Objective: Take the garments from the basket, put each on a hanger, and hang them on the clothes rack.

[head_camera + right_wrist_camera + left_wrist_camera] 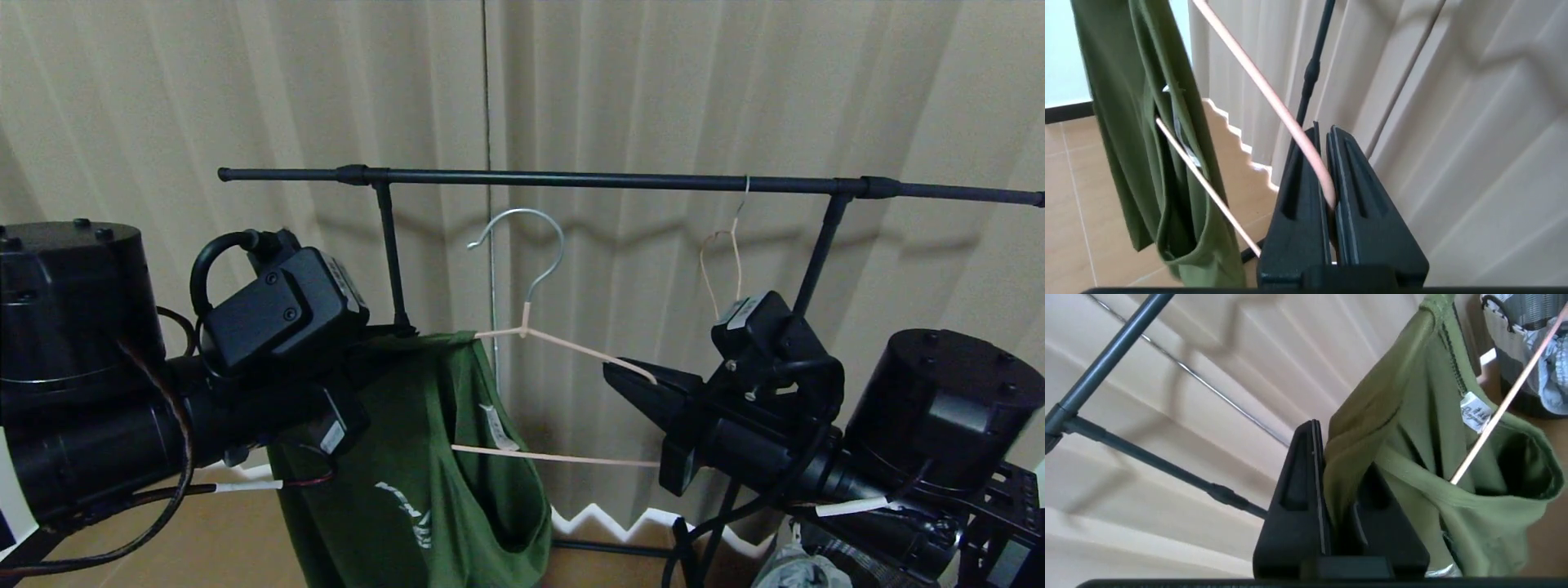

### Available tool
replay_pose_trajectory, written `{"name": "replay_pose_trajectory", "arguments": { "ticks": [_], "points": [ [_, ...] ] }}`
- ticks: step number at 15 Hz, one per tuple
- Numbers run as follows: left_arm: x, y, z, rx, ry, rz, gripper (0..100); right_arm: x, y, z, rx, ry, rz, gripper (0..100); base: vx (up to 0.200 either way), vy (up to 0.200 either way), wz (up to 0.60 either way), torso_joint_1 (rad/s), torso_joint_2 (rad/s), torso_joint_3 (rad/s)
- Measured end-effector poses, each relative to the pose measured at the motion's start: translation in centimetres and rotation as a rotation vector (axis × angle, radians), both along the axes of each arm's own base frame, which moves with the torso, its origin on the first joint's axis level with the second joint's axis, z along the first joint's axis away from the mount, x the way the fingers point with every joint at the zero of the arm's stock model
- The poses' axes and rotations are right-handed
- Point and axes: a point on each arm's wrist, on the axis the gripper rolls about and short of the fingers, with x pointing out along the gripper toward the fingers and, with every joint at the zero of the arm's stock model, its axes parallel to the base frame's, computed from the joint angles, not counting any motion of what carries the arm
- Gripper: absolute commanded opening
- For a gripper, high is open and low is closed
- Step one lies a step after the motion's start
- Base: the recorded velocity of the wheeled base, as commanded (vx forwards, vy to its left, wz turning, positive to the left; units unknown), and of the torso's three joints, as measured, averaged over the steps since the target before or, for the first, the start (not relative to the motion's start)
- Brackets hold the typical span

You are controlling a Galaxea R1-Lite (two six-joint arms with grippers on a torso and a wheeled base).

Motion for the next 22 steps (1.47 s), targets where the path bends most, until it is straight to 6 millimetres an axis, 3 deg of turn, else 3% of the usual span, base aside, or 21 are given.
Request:
{"name": "replay_pose_trajectory", "arguments": {
  "ticks": [1,2,6,10,16,22],
  "points": [
    [0.0,0.0,0.0,0.0,0.002,0.001,0,0.0,0.0,0.0,-0.001,0.0,0.0,0,0.0,0.0,0.0,0.0,0.0,0.0],
    [0.0,0.0,-0.1,0.001,0.004,0.001,0,0.0,0.0,0.0,-0.002,0.001,0.0,100,0.0,0.0,0.0,0.0,0.0,0.0],
    [-0.2,0.4,-0.9,0.002,-0.023,0.081,0,0.0,-0.3,-0.4,-0.012,0.009,-0.013,100,0.0,0.0,0.0,0.0,0.0,0.0],
    [0.0,1.1,-1.2,-0.017,-0.009,0.436,0,-0.2,-0.6,-0.4,-0.027,-0.004,-0.017,100,0.0,0.0,0.0,0.0,0.0,0.0],
    [-0.1,-0.1,0.7,-0.212,-0.02,0.434,0,-0.6,0.2,-2.6,-0.108,0.044,0.025,100,0.0,0.0,0.0,0.0,0.0,0.0],
    [-0.5,-1.4,2.3,-0.293,-0.035,0.372,0,1.0,2.2,-3.5,-0.064,0.105,0.022,100,0.0,0.0,0.0,0.0,0.0,0.0]
  ]
}}
